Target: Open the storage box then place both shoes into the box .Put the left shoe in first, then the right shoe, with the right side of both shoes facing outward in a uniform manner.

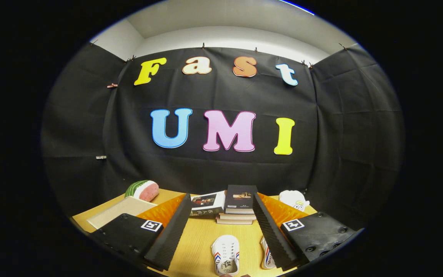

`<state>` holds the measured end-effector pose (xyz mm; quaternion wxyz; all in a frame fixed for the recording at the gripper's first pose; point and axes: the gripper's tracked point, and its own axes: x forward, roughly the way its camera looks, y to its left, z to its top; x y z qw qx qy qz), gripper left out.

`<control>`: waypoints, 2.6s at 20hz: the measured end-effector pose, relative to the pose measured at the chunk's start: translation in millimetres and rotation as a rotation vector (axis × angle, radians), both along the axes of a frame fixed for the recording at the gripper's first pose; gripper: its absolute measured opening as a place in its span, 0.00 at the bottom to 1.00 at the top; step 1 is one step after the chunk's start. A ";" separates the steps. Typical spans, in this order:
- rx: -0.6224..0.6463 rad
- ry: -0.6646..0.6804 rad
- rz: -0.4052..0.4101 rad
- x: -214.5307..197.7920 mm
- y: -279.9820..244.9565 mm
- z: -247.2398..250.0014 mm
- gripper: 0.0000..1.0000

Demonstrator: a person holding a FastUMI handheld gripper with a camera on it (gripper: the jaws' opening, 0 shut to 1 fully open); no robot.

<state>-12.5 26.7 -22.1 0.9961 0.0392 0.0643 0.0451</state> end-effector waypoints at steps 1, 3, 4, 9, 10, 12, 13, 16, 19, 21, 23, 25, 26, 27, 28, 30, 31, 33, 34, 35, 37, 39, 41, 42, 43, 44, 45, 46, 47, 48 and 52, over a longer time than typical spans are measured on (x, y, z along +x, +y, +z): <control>0.022 0.015 0.023 0.7 4.0 -1.1 0.97; 0.067 0.067 0.070 4.0 12.8 -7.0 0.97; 0.086 0.098 0.096 5.8 17.9 -12.3 0.97; 0.154 0.271 0.215 13.2 45.6 -48.7 0.98; 0.167 0.295 0.244 13.6 52.7 -53.9 0.98; 0.194 0.362 0.303 14.6 67.1 -68.7 0.98; 0.215 0.401 0.325 11.7 72.5 -76.5 0.98; 0.277 0.531 0.371 2.5 90.1 -101.0 0.98; 0.372 0.661 0.433 -2.4 114.5 -124.8 0.98; 0.444 0.760 0.456 -14.0 129.6 -142.2 0.98; 0.515 0.798 0.459 -18.5 143.6 -145.8 0.98; 0.576 0.840 0.491 -26.9 160.3 -148.3 0.98; 0.570 0.859 0.488 -28.2 163.9 -156.9 0.98; 0.548 0.878 0.478 -29.0 164.0 -169.1 0.98; 0.550 0.906 0.477 -31.7 167.8 -177.2 0.98; 0.619 0.949 0.472 -31.3 177.8 -179.8 0.98; 0.641 0.968 0.473 -30.5 178.5 -182.1 0.96; 0.699 1.000 0.487 -30.3 187.3 -178.1 0.84; 0.703 1.019 0.481 -30.4 188.8 -179.1 0.74; 0.708 1.033 0.482 -32.0 188.4 -179.2 0.58; 0.718 1.038 0.461 -29.7 189.2 -177.5 0.41; 0.726 1.035 0.445 -29.1 187.6 -174.2 0.27; 0.719 1.048 0.423 -28.7 186.4 -175.3 0.14; 0.710 1.054 0.431 -28.5 187.3 -173.7 0.08; 0.702 1.041 0.441 -28.1 188.9 -170.7 0.08; 0.690 1.036 0.456 -28.2 190.5 -169.5 0.05; 0.688 1.033 0.465 -29.5 189.8 -167.2 0.05; 0.698 1.037 0.470 -29.2 190.9 -164.1 0.05; 0.718 1.040 0.473 -28.8 191.0 -158.1 0.05; 0.744 1.032 0.481 -26.4 194.1 -149.1 0.05; 0.749 0.985 0.532 -20.7 208.1 -111.1 0.05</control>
